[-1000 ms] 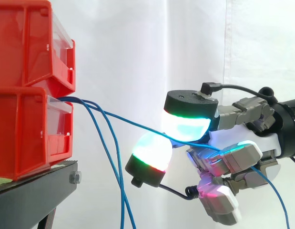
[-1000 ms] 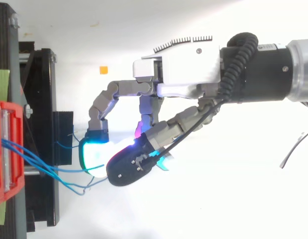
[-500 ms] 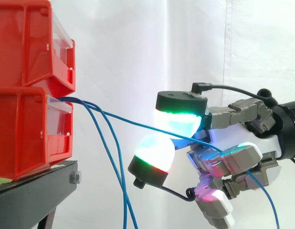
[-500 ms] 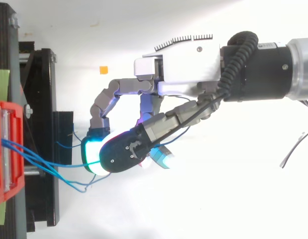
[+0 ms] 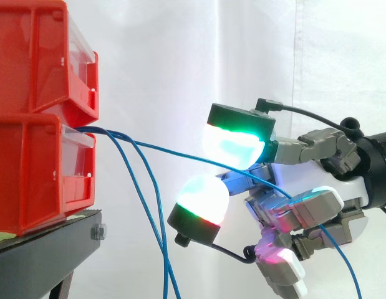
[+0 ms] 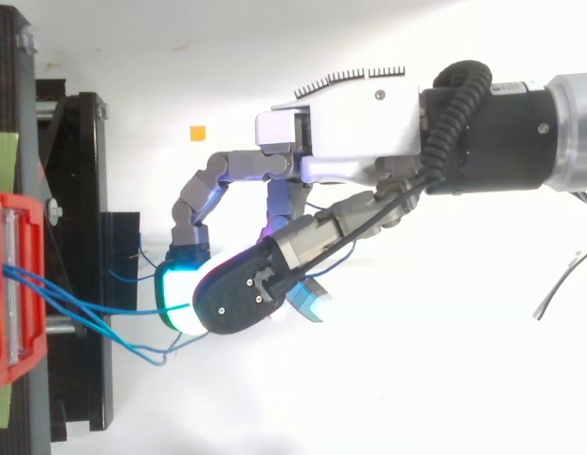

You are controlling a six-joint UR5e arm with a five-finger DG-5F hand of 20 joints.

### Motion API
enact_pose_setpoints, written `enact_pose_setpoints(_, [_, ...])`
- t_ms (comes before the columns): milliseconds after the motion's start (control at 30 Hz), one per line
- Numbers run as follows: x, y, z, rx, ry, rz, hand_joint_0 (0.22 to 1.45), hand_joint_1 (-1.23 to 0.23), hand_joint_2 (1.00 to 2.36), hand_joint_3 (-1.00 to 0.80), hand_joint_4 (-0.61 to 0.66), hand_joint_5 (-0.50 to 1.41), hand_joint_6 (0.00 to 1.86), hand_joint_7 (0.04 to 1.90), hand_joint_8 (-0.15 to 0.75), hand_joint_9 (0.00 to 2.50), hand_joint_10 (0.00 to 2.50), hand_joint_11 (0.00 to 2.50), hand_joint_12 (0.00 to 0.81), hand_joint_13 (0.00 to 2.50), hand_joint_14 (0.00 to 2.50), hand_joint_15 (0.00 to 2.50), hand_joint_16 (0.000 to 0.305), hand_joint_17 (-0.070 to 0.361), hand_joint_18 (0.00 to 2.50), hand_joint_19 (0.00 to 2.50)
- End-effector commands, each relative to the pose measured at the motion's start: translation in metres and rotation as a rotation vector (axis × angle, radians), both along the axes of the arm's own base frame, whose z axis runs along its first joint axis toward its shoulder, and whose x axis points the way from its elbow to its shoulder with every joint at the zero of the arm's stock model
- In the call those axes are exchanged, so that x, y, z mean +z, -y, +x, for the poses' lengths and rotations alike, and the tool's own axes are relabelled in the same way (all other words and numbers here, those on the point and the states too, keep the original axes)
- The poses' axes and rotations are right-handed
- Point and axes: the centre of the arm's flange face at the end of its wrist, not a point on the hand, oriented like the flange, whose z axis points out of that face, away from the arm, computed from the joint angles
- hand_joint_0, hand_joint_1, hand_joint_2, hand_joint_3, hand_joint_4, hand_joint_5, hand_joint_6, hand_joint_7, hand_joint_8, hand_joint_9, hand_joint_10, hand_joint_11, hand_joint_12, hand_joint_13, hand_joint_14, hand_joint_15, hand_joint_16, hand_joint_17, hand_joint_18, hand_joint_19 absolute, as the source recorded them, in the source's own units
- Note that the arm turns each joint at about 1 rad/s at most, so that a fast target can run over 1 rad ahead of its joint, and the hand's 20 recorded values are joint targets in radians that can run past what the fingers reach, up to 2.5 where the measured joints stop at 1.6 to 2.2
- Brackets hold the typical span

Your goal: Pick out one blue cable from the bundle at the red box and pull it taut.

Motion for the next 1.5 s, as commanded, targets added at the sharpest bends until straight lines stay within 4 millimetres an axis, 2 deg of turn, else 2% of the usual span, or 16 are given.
enact_pose_setpoints(0, [-0.0003,-0.001,0.0,0.002,-0.001,-0.001,0.52,-0.5,1.0,-0.48,0.01,-0.07,0.91,0.77,0.303,1.53,0.03,0.92,0.381,1.14,0.02,0.64,0.056,0.126,0.93,0.72])
enact_pose_setpoints(200, [0.0004,-0.001,0.0003,0.001,0.001,0.0,0.52,-0.55,1.0,-0.49,0.0,-0.07,0.9,0.78,0.292,1.54,0.03,0.93,0.37,1.15,0.02,0.63,0.055,0.124,0.95,0.71])
enact_pose_setpoints(467, [-0.0003,-0.001,0.0,0.001,-0.001,0.0,0.59,-0.67,1.02,-0.32,-0.03,-0.07,0.91,0.83,0.274,1.54,0.03,0.95,0.346,1.15,0.02,0.65,0.05,0.112,0.94,0.71])
enact_pose_setpoints(900, [0.0003,-0.001,0.0001,0.0,-0.001,0.006,0.6,-0.73,1.02,-0.23,-0.05,-0.06,0.92,0.82,0.27,1.53,0.03,0.97,0.343,1.14,0.03,0.64,0.048,0.109,0.93,0.69])
enact_pose_setpoints(1167, [0.0004,-0.0033,0.0006,0.002,0.0,0.011,0.62,-0.82,1.02,-0.15,-0.05,-0.06,0.93,0.82,0.277,1.56,0.04,0.97,0.341,1.17,0.03,0.66,0.049,0.11,0.96,0.67])
enact_pose_setpoints(1467, [0.0004,-0.0022,0.0005,0.0,0.0,0.011,0.63,-0.85,1.02,-0.14,-0.08,-0.05,0.93,0.82,0.283,1.58,0.03,0.98,0.347,1.2,0.02,0.66,0.05,0.112,0.98,0.67])
